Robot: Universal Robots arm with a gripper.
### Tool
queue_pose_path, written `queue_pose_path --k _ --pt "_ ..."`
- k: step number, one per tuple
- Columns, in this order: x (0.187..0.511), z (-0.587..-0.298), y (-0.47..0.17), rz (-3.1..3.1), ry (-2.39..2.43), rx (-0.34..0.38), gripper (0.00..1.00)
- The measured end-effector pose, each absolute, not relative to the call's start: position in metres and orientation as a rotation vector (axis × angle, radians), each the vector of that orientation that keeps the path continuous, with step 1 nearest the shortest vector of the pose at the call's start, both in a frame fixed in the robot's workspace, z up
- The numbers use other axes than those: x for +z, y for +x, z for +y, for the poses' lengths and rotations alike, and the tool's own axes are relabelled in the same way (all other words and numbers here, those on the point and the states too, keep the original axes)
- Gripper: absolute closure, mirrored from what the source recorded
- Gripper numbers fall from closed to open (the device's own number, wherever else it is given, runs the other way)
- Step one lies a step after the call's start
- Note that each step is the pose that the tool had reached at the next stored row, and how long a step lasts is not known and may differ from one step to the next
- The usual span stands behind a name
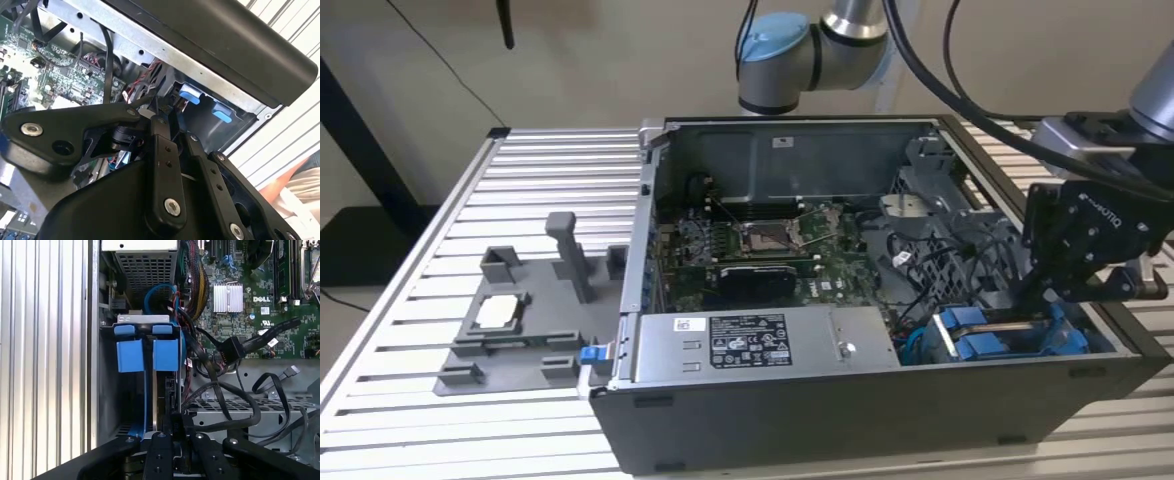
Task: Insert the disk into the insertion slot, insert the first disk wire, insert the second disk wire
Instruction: 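Insert the first disk wire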
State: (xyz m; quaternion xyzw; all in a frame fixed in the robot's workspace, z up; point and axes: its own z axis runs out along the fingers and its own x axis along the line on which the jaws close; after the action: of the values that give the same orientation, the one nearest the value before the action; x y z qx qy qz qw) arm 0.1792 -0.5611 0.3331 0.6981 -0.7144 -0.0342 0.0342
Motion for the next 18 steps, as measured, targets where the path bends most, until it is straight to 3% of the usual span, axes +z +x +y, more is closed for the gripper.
queue_pose_path --k 8,10,11,18 --pt "0.329 -0.561 0.179 -2.200 2.145 -0.108 0.81" --pt "0.328 -0.561 0.179 -2.200 2.145 -0.108 0.79" --pt "0.329 -0.561 0.179 -2.200 2.145 -0.107 0.73" --pt "0.360 -0.561 0.179 -2.200 2.145 -0.106 0.73"
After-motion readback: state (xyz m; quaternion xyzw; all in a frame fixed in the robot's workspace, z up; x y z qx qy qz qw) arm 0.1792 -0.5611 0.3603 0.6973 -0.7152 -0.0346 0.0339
